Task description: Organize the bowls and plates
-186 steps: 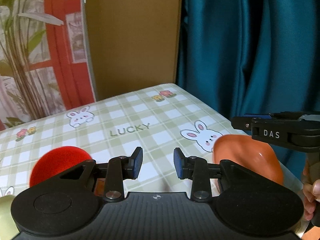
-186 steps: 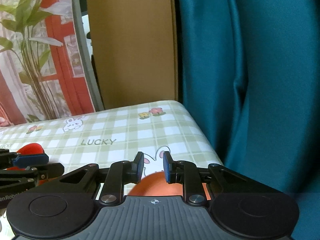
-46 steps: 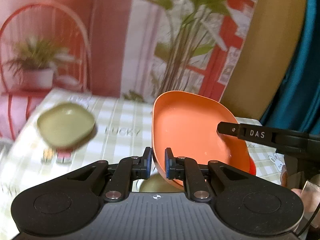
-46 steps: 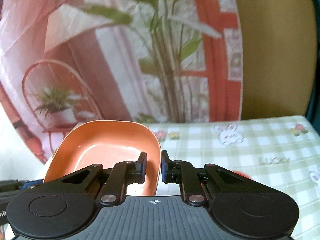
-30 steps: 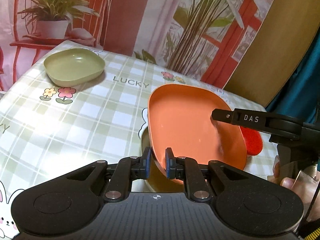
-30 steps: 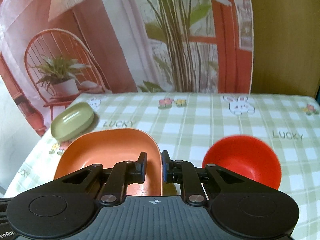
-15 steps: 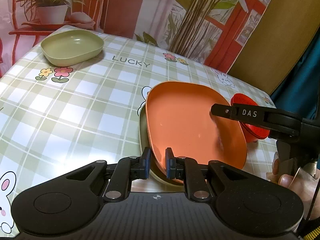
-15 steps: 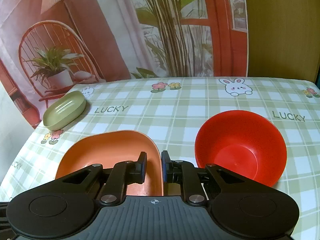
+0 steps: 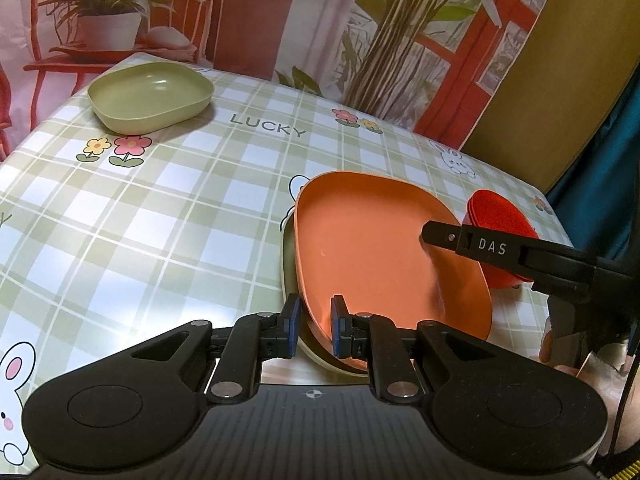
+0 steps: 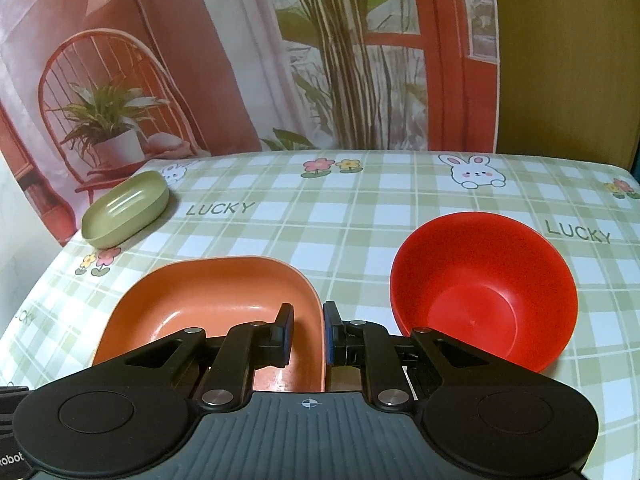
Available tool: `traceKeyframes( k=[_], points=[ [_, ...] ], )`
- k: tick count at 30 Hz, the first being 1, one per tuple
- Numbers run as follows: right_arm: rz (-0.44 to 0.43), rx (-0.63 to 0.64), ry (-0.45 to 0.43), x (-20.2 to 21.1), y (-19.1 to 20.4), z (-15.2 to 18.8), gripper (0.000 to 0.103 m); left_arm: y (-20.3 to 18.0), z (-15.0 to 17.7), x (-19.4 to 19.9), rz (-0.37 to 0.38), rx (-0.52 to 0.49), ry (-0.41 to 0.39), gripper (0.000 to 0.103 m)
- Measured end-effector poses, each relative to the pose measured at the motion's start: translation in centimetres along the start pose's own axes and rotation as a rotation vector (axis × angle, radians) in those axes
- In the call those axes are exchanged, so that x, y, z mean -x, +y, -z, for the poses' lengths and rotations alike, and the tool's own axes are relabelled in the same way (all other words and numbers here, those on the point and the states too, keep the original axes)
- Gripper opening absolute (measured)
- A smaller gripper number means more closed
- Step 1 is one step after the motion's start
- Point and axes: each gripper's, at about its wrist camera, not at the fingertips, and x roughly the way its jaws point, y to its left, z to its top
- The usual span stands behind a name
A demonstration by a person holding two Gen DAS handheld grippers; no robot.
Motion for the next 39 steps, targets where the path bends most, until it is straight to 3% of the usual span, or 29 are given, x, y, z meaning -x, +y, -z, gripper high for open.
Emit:
traceKeyframes(
  k=[12,23,39],
  points=[
    [0.002,0.016,-0.003,0.0,0.0,0.3,0.017,0.2,-0.1,0.1,-0.022,0.015,-0.010,0.022],
    [0.009,0.039,-0.011,0.3,0.2,0.7,0.019,0.6,0.2,-0.2,-0.042,0.049,-0.004,0.022],
    [-0.016,0.039,-0.043,1.3,0.0,0.8,0.019,0.8,0.2,-1.5,-0.035,0.092,0.052,0.024]
  ],
)
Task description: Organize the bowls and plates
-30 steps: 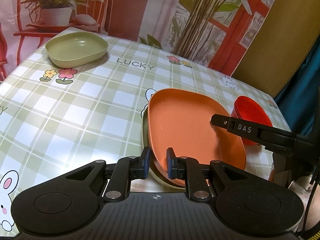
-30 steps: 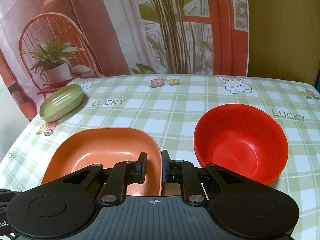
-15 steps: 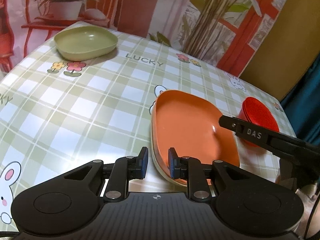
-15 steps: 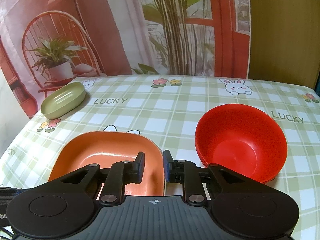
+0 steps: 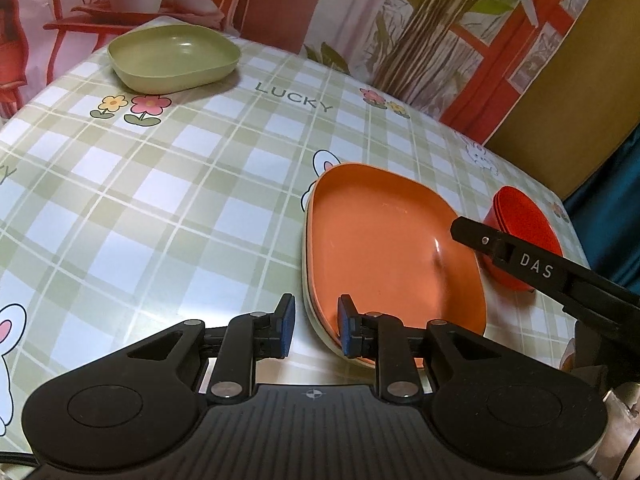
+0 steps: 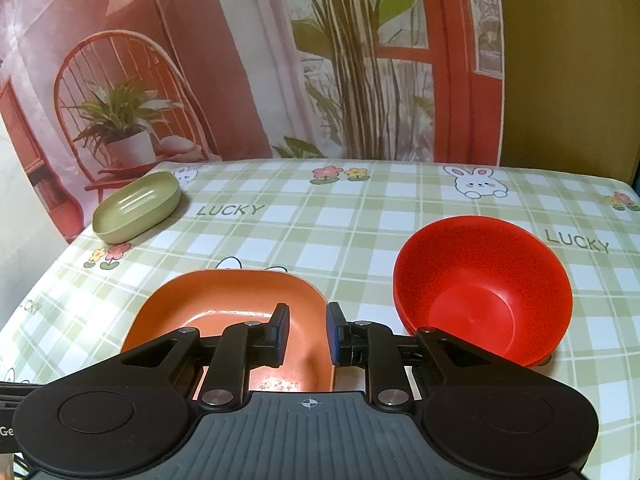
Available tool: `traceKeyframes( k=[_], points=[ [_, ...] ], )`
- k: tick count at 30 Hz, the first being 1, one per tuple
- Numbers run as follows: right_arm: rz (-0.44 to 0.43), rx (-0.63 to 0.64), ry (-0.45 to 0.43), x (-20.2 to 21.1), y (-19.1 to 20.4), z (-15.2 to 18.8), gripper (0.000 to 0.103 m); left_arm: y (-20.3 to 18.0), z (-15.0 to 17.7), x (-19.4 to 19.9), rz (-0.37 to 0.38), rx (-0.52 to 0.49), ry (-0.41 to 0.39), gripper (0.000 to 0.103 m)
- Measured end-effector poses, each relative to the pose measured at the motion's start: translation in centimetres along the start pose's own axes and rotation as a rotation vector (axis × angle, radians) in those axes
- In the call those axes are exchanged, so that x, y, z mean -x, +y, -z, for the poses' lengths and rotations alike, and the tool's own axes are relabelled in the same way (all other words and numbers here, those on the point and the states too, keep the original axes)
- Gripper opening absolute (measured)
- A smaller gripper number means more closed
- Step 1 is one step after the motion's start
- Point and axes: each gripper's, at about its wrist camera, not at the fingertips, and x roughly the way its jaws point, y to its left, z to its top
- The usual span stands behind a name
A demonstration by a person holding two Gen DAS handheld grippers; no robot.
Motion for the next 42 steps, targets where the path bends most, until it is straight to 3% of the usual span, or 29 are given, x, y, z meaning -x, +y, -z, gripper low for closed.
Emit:
traceKeyframes(
  k=[11,21,42],
  points=[
    [0.000,-0.015,-0.035,0.9,0.0,-1.2,0.019,0.1,-3.8,2.9,-0.014,-0.035,-0.125,0.024],
    [-0.022,-0.024,-0.065,1.6,0.8,-3.5,0.020,1.3,-9.0,6.7,-0.083,-0.078,-0.258,0.024],
    [-0.115,-0.001,-0.050,0.0,8.3,-10.9,0.021,7.9,-16.4,11.3,-0.194,-0.148,-0.398,0.025]
  ],
)
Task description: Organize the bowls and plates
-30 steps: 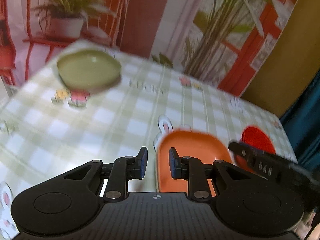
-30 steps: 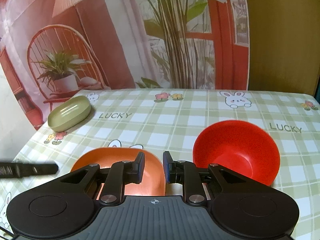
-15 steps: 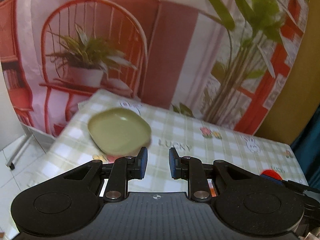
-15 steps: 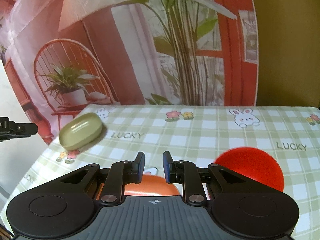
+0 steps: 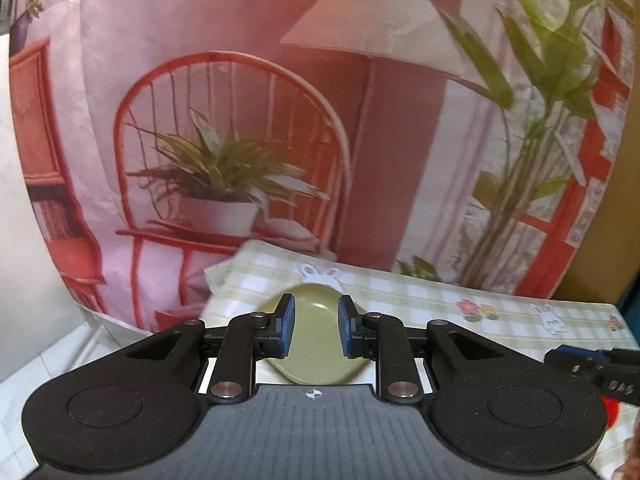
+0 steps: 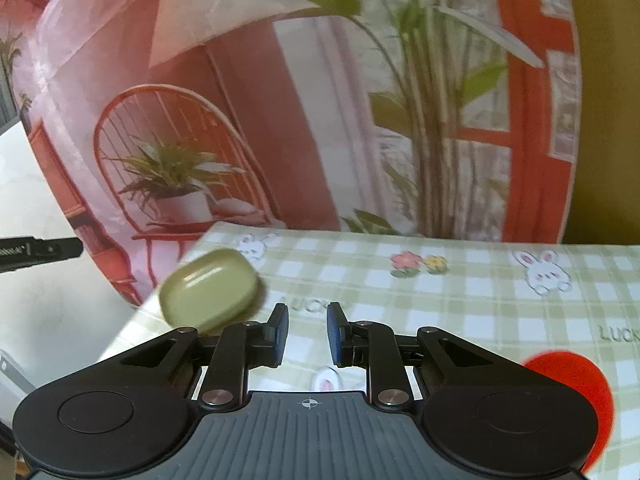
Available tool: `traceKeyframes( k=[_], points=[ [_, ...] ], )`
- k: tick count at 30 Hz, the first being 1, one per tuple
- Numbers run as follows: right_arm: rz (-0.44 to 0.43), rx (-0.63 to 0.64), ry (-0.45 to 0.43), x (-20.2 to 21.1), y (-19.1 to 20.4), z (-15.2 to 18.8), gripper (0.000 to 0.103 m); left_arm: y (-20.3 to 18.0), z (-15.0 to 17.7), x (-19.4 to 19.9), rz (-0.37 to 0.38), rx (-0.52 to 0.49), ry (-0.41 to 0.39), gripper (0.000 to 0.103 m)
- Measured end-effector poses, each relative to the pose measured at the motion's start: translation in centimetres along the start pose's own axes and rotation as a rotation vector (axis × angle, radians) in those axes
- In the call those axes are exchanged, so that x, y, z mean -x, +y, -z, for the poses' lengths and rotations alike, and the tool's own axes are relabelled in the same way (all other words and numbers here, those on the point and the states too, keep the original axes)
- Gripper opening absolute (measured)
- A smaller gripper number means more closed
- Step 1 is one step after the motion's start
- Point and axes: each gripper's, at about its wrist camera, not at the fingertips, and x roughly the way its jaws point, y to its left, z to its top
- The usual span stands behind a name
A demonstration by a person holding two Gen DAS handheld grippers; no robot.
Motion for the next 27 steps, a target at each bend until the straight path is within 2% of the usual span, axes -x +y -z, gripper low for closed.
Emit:
traceKeyframes(
  k=[2,3,4,9,17,27],
  points=[
    [-0.011,0.006,0.003,-0.8,1.1,-0.9,0.021,0.8,-0.6,-0.4,-0.010,-0.009,-0.005,0.029],
    [-0.017,0.009,0.005,-1.1,1.6,-1.3,0.021,1.2,-0.8,-0.6,-0.016,-0.009,-0.009,0.038],
    [-0.024,0.013,0.010,-1.7,2.1,-1.7,0.021,1.7,-1.0,-0.7,-0.022,-0.013,-0.016,0.042],
    [-0.043,0.051,0.022,-4.5,4.9,-3.4,0.021,3.6,-1.6,-2.3,-0.055,-0.023,-0.023,0.042],
    [-0.044,0.111,0.066,-11.0,7.6,-4.6,0.021,5.5,0.4,-8.1,-0.032,0.034,0.064,0.042],
    [-0.036,0.085,0.178,-20.7,5.9,-5.7,0.021,5.6,4.5,-14.5,-0.045,0.087,0.166,0.042]
  ],
)
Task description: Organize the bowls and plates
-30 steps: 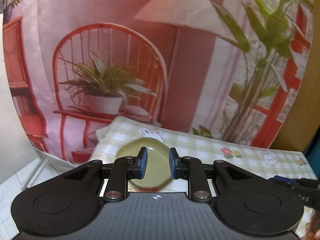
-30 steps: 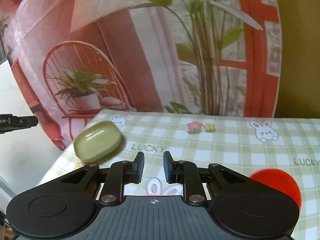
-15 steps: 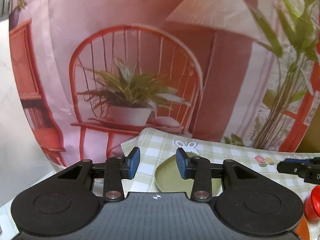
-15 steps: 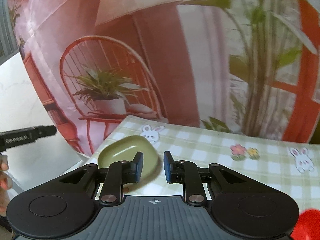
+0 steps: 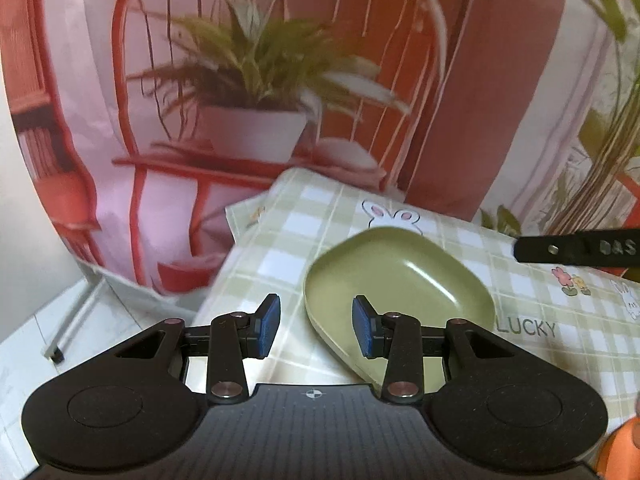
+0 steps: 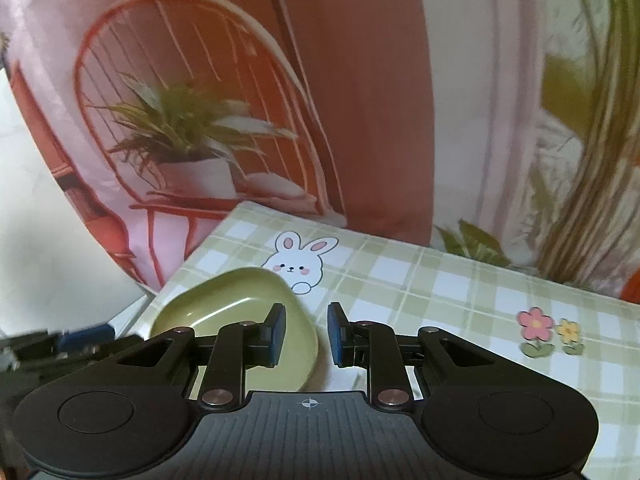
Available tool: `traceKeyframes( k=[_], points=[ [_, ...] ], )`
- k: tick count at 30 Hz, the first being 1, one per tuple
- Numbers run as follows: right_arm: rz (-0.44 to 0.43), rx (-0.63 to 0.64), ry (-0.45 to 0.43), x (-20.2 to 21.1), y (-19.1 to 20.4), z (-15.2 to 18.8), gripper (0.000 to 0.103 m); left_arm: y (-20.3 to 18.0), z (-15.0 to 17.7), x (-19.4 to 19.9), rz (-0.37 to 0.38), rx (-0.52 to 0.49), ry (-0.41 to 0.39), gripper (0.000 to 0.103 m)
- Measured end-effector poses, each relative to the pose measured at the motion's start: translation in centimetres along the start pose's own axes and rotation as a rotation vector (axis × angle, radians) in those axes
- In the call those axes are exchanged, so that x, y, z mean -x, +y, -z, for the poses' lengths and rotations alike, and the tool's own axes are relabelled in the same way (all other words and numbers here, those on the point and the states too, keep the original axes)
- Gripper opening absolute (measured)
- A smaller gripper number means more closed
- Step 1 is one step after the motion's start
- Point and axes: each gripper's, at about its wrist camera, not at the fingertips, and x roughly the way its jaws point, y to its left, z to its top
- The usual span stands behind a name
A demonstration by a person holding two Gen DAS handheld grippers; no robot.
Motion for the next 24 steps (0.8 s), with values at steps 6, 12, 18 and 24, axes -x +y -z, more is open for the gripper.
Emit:
traceKeyframes(
  k=[6,12,18,24],
  points=[
    [0.018,0.014,0.041,-4.0,-0.7,-0.6,0.025,0.6,0.5,-1.2,-0.010,0.048,0.011,0.042],
    [0.017,0.068,0.065,-5.9,0.0,-0.6,0.025,1.0,0.9,-2.2,0.002,0.079,0.034,0.042],
    [0.026,0.107,0.103,-7.3,0.8,-0.3,0.025,0.4,1.3,-2.5,0.025,0.099,0.047,0.041],
    [0.013,0.080,0.152,-7.7,0.3,0.6,0.019,0.3,2.1,-3.1,0.047,0.148,0.069,0.025]
  ],
)
